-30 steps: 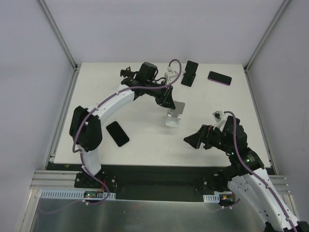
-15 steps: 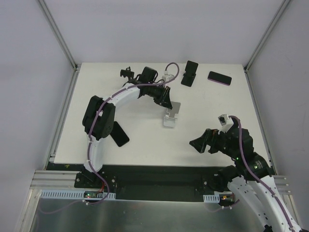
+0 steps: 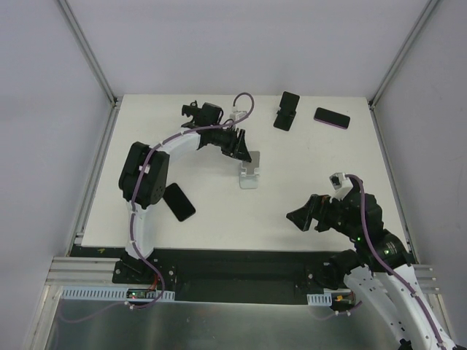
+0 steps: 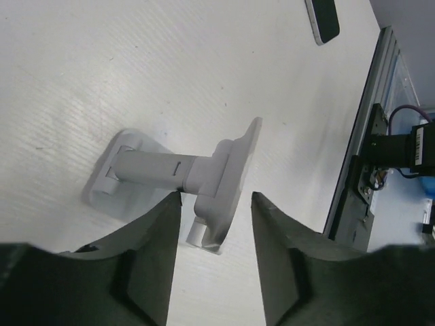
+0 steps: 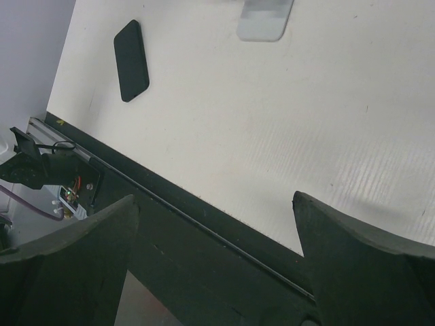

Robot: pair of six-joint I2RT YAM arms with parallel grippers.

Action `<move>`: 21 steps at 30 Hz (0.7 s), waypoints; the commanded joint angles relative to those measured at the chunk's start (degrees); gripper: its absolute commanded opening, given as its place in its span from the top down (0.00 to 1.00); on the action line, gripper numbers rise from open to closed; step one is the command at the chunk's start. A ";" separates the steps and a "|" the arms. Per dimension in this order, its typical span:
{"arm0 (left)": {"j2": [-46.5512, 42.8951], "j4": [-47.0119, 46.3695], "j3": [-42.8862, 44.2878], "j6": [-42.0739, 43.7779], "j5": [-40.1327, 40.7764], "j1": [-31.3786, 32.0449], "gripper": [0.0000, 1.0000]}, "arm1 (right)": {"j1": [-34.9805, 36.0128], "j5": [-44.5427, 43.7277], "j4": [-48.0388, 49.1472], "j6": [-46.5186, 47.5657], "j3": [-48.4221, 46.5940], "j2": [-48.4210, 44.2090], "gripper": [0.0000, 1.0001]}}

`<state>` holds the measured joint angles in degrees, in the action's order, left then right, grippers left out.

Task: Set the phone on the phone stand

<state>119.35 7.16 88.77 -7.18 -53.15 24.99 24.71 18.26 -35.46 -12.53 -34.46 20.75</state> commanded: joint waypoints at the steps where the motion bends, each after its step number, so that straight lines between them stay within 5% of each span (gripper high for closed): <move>1: -5.86 -2.15 -2.46 -0.29 -0.56 -1.17 0.49 | -0.28 0.81 0.48 0.06 -2.54 0.34 0.04; 2: -7.01 -2.06 -3.68 -0.12 0.40 -1.44 0.31 | -0.19 0.98 0.48 -0.21 -2.63 0.34 0.04; 9: -23.24 7.77 -7.29 -2.92 15.41 -3.90 0.22 | -0.28 2.22 -0.57 -1.96 -3.25 0.33 0.04; 14: -41.27 19.80 -21.42 -22.32 44.71 -3.03 0.25 | -0.27 1.42 -7.06 -3.46 -5.79 4.29 0.04; 15: -47.39 23.04 -24.32 -24.18 46.36 -2.93 0.21 | -0.28 1.51 -7.95 -3.37 -6.23 4.82 0.04; 16: -50.41 24.03 -29.92 -27.16 48.20 -3.02 0.01 | -0.28 1.60 -8.65 -3.55 -6.76 4.82 0.04; 17: -55.49 26.39 -33.71 -30.23 51.96 -2.93 0.01 | -0.28 1.86 -9.70 -3.64 -7.02 4.39 0.04; 21: -56.51 41.24 -31.21 -37.28 64.98 -3.20 0.01 | -0.28 0.99 -12.43 -3.90 -7.03 1.05 0.04</move>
<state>60.53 31.68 57.08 -32.80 -6.09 21.43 24.71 19.38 -43.62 -15.09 -38.96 24.62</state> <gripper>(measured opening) 0.990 0.965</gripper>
